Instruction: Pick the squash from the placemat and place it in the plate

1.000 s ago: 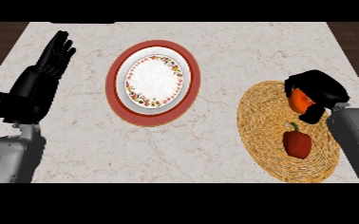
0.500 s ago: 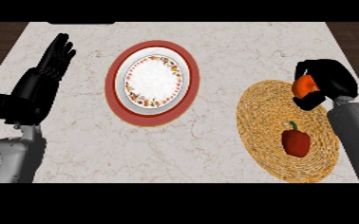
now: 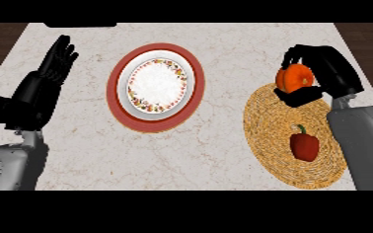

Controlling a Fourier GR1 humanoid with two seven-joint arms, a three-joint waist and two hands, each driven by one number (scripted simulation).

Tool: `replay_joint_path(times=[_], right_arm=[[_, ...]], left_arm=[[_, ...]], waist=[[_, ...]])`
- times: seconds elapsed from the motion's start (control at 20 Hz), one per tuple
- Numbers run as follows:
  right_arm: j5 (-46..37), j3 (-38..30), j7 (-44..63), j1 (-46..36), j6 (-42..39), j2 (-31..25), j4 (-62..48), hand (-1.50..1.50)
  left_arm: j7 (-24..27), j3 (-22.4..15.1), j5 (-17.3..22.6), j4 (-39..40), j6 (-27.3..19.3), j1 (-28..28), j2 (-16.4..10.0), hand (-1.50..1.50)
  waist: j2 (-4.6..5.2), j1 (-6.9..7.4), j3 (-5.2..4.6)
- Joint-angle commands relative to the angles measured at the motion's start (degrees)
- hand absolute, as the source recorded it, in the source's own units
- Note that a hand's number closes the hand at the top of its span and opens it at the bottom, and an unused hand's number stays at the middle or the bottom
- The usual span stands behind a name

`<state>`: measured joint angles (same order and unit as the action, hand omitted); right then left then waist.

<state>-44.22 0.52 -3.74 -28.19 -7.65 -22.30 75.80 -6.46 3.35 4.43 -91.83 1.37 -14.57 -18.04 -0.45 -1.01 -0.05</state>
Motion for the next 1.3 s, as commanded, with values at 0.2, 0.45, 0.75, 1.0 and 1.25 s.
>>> replay_joint_path(times=[0.2,0.45,0.75,1.0,1.25], right_arm=[[6.7,3.3,9.4,-3.0,-7.9,9.0,15.2,1.5],[7.2,3.3,14.2,-13.4,-10.5,12.3,10.9,1.5],[4.7,8.6,18.3,-15.6,-4.0,22.0,4.6,1.5],[10.6,17.6,26.6,-22.8,4.8,22.2,-4.2,1.5],[12.6,19.3,23.4,-32.0,12.7,22.3,-21.7,1.5]], left_arm=[[-0.7,-0.4,-0.7,1.0,0.2,-2.8,1.0,0.0],[0.1,0.4,-0.3,-0.4,1.4,-0.5,1.1,0.0],[0.1,0.3,-1.9,3.7,1.2,-5.2,1.9,0.0],[-0.2,0.5,-1.4,-1.9,2.4,0.0,1.3,0.0],[1.2,-0.3,-2.1,-0.3,2.4,-0.5,2.9,0.0]], waist=[[0.32,0.8,0.02],[0.47,1.52,0.02],[0.62,1.4,0.03],[0.53,2.68,0.02],[0.86,3.3,0.0]])
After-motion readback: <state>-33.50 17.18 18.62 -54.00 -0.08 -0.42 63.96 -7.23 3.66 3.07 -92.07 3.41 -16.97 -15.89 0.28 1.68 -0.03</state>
